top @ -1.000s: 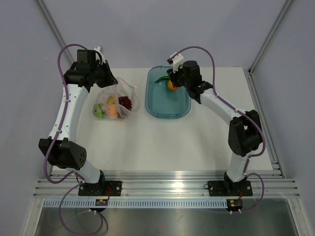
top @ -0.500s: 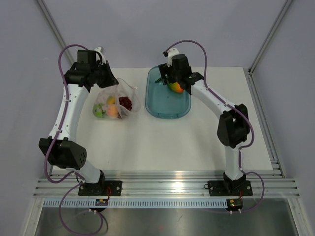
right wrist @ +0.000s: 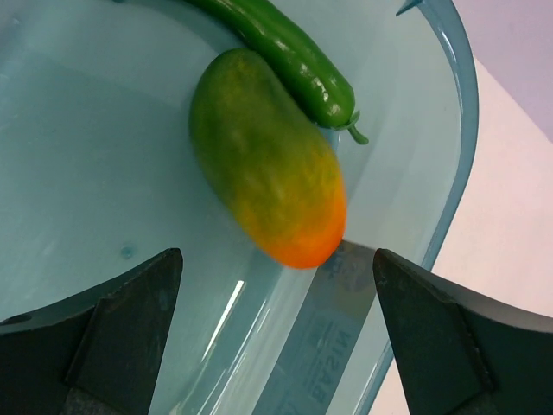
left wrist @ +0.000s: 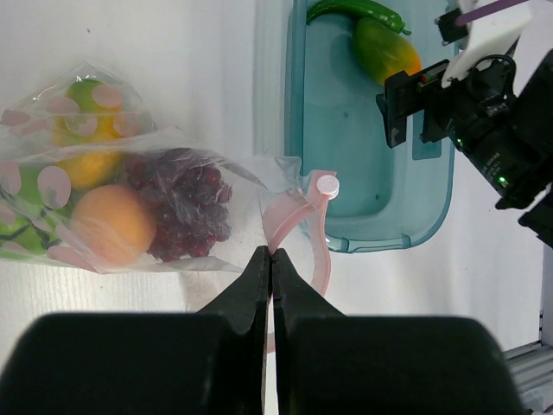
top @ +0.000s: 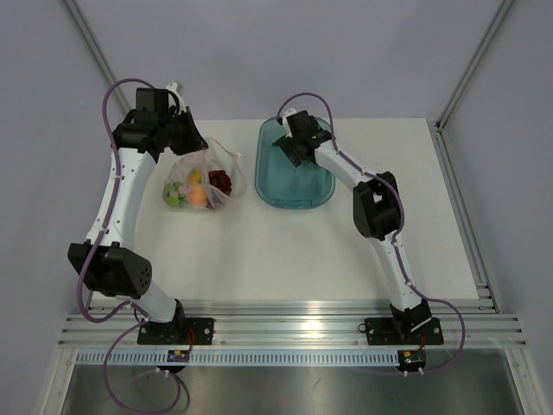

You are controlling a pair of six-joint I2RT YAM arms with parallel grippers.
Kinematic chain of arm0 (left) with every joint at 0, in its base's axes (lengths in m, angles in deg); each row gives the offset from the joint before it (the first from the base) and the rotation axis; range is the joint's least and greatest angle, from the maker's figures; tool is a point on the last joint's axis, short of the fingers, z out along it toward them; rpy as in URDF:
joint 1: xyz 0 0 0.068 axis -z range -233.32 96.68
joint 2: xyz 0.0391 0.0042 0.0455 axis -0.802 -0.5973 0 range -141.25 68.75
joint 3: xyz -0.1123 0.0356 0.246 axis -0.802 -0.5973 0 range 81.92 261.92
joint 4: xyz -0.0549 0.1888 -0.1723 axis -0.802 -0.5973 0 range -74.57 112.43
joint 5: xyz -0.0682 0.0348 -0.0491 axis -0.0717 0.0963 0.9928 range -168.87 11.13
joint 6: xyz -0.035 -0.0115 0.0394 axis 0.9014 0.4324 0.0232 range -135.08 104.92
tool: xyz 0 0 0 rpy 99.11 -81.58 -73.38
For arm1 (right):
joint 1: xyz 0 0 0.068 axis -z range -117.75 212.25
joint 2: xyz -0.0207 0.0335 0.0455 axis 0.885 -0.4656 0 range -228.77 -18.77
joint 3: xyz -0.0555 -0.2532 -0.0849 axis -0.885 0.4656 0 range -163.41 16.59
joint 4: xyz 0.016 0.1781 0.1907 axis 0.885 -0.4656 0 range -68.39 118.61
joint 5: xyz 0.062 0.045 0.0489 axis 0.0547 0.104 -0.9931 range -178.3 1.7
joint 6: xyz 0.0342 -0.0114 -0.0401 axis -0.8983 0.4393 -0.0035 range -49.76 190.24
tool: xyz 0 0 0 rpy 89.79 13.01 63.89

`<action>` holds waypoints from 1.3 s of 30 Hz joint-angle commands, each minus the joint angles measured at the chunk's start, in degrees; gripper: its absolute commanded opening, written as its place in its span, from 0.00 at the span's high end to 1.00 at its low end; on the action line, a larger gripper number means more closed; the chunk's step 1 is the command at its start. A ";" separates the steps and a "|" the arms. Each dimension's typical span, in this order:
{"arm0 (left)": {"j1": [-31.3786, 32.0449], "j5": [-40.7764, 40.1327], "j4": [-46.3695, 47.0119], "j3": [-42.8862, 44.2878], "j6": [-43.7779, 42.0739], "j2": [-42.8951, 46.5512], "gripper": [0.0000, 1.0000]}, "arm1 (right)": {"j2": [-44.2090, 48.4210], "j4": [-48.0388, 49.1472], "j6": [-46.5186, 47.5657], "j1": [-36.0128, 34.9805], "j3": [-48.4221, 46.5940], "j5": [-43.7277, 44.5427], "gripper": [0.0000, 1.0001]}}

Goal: Place the food in the zip-top bag and seal the zipper
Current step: Pick up the fake fruit from the bin.

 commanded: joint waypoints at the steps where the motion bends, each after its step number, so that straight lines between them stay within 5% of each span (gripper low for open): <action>1: -0.31 0.57 2.09 1.05 -0.29 1.60 1.00 | -2.82 1.64 8.57 0.80 -5.46 2.38 0.01; 11: -0.31 -0.04 1.39 1.75 -0.56 0.54 1.00 | -9.07 6.65 12.37 1.68 -8.73 -2.71 0.01; 19: -0.31 -0.40 1.12 1.67 -0.65 0.10 1.00 | -9.86 7.53 10.35 1.77 -8.21 -2.54 0.27; 22: -0.31 -0.22 1.13 1.58 -0.47 0.02 1.00 | -6.97 8.75 9.65 1.77 -4.27 -3.95 0.39; 39: -0.31 1.71 2.01 1.40 -0.73 -0.42 1.00 | 28.26 12.27 -8.36 0.63 26.92 -19.49 0.47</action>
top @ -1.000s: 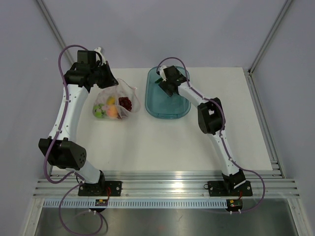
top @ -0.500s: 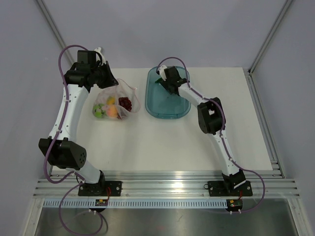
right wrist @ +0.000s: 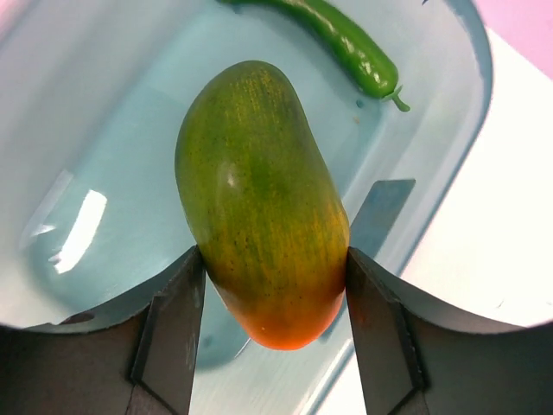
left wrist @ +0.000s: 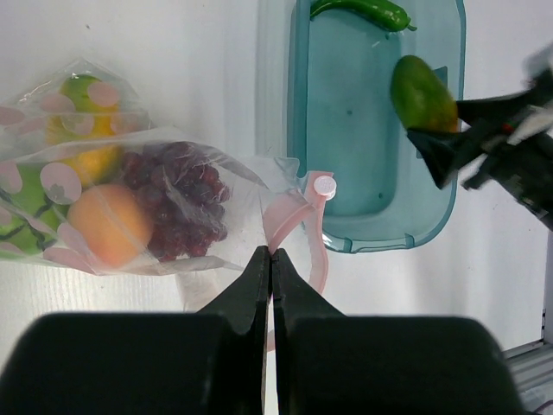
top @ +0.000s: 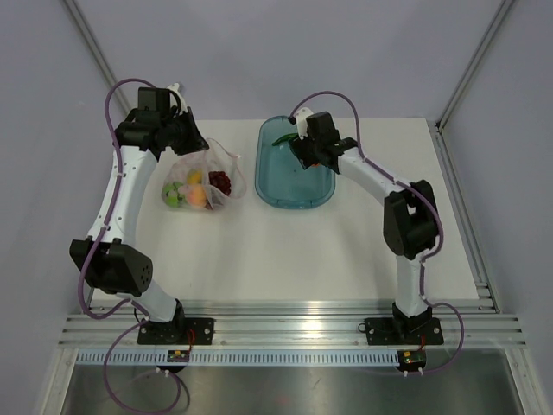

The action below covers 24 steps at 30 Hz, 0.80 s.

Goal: Place the food in the zip-top bag and seal the zipper
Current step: Pick up the fake fruit from the bin, then place the fake fruit in the zipper food storage bag.

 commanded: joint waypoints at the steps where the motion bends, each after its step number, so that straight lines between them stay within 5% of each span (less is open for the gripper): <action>1: -0.31 1.62 2.48 0.75 -0.51 0.73 1.00 | 12.60 3.57 -7.38 -1.27 5.16 -6.08 0.47; 12: -0.31 2.15 2.66 -0.13 -0.43 2.05 1.00 | 24.05 0.94 -16.43 -16.82 5.61 -15.56 0.46; 24: -0.31 2.24 2.13 -0.40 -0.78 3.46 1.00 | 13.07 1.74 -23.47 -20.00 -4.12 -19.79 0.47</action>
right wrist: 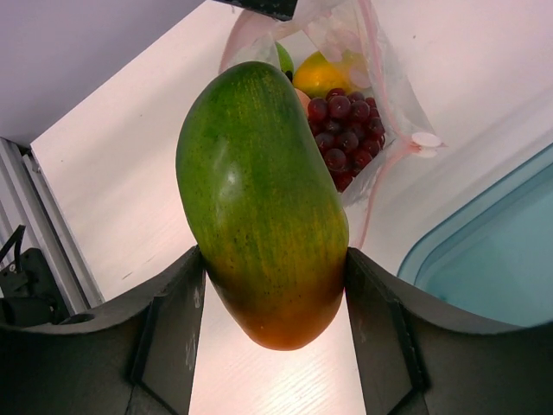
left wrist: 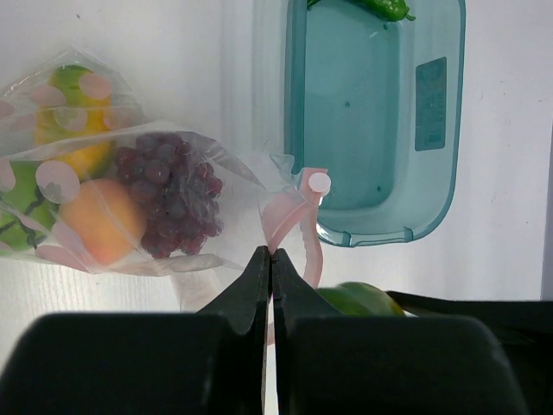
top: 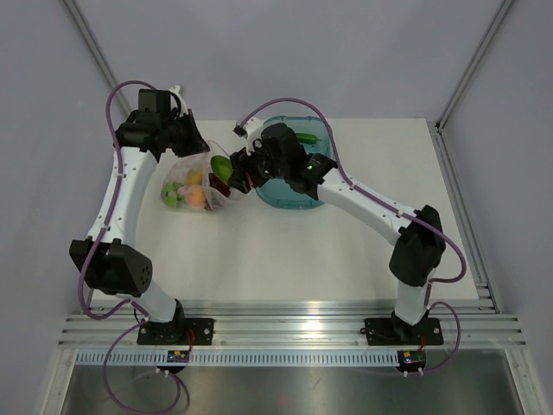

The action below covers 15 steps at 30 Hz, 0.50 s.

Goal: Place the food in the zip-top bag and seal the zipper
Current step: Place the fake fruit in the zipper food storage bag.

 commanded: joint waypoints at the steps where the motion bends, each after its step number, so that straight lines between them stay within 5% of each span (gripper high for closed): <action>1: -0.31 1.21 1.85 0.59 -0.65 3.28 1.00 | -3.78 -0.01 -2.49 -0.02 -6.28 -2.27 0.47; 12: -0.31 2.35 2.11 0.50 -0.65 3.99 1.00 | -13.37 -2.40 -8.64 -0.11 -17.09 1.06 0.45; 14: -0.31 2.62 2.64 -0.03 -0.30 4.34 1.00 | -16.00 -3.18 -10.57 -0.02 -19.46 2.73 0.38; 15: -0.31 2.79 2.73 -0.03 -0.21 4.34 1.00 | -17.06 -3.97 -10.84 -0.02 -22.26 3.17 0.21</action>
